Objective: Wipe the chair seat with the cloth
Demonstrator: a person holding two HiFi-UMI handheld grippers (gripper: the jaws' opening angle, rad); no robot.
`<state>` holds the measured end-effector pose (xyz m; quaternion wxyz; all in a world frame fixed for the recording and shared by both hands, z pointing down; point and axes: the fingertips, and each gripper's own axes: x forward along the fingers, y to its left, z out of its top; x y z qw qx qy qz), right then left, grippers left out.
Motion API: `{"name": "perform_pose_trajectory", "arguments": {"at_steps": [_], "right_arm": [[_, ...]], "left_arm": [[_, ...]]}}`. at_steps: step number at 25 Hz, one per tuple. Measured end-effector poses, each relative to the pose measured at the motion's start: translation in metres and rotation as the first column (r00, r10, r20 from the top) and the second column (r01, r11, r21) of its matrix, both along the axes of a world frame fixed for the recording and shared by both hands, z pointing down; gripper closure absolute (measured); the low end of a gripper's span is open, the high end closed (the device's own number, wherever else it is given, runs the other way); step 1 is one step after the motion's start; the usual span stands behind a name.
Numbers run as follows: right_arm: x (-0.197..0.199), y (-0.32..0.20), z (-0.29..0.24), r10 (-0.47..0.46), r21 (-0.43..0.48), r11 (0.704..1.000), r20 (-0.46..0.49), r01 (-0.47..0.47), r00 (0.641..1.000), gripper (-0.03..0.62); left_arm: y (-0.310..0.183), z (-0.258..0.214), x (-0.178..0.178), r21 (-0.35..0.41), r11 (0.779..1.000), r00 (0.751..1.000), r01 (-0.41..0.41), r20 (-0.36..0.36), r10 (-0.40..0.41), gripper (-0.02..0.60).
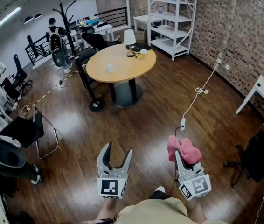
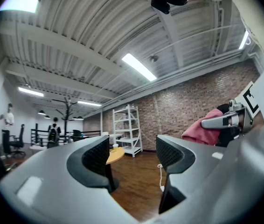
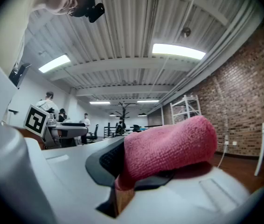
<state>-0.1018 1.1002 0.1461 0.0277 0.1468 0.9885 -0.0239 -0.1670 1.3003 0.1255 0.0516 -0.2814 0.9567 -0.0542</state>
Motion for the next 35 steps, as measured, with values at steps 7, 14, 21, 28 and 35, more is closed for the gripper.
{"name": "perform_pose_trajectory", "arguments": {"at_steps": [7, 14, 21, 28, 35], "right_arm": [[0.0, -0.204, 0.011, 0.208, -0.032, 0.978, -0.016, -0.208, 0.978, 0.566], [0.063, -0.332, 0.026, 0.503, -0.058, 0.861, -0.04, -0.505, 0.863, 0.566], [0.123, -0.421, 0.041, 0.698, -0.096, 0.704, -0.083, -0.703, 0.711, 0.566], [0.174, -0.529, 0.059, 0.866, -0.084, 0.482, -0.107, -0.872, 0.489, 0.566], [0.166, -0.662, 0.048, 0.919, -0.073, 0.376, -0.096, -0.924, 0.382, 0.566]], "left_arm": [[-0.226, -0.011, -0.031, 0.018, 0.97, 0.971, -0.24, 0.013, 0.24, 0.284], [-0.39, 0.019, -0.023, -0.002, 0.843, 0.841, -0.538, -0.058, 0.537, 0.284], [-0.546, 0.031, 0.015, -0.019, 0.649, 0.647, -0.761, -0.094, 0.756, 0.284], [-0.705, 0.055, 0.064, 0.012, 0.38, 0.376, -0.925, -0.113, 0.92, 0.284], [-0.862, 0.051, 0.083, 0.056, 0.176, 0.17, -0.983, -0.093, 0.981, 0.284]]}}
